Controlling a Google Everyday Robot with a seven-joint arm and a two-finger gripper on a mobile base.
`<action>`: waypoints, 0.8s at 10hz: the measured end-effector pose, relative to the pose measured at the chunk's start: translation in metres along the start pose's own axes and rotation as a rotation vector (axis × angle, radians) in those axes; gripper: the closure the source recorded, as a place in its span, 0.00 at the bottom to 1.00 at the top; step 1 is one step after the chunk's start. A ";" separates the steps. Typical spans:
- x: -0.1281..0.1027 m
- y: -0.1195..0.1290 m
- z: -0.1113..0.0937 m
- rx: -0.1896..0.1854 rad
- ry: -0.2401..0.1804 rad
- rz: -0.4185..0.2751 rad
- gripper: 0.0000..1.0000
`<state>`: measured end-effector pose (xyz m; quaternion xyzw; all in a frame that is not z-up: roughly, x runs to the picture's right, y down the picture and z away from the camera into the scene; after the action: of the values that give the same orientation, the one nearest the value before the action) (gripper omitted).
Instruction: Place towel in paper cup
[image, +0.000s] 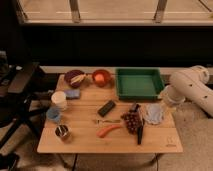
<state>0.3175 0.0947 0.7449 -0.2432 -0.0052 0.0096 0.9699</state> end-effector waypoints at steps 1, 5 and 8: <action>0.002 -0.001 0.017 -0.019 -0.009 0.002 0.35; 0.008 0.002 0.084 -0.070 -0.031 -0.012 0.35; 0.013 0.007 0.122 -0.079 0.010 0.013 0.35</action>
<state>0.3282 0.1589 0.8489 -0.2812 0.0008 0.0144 0.9595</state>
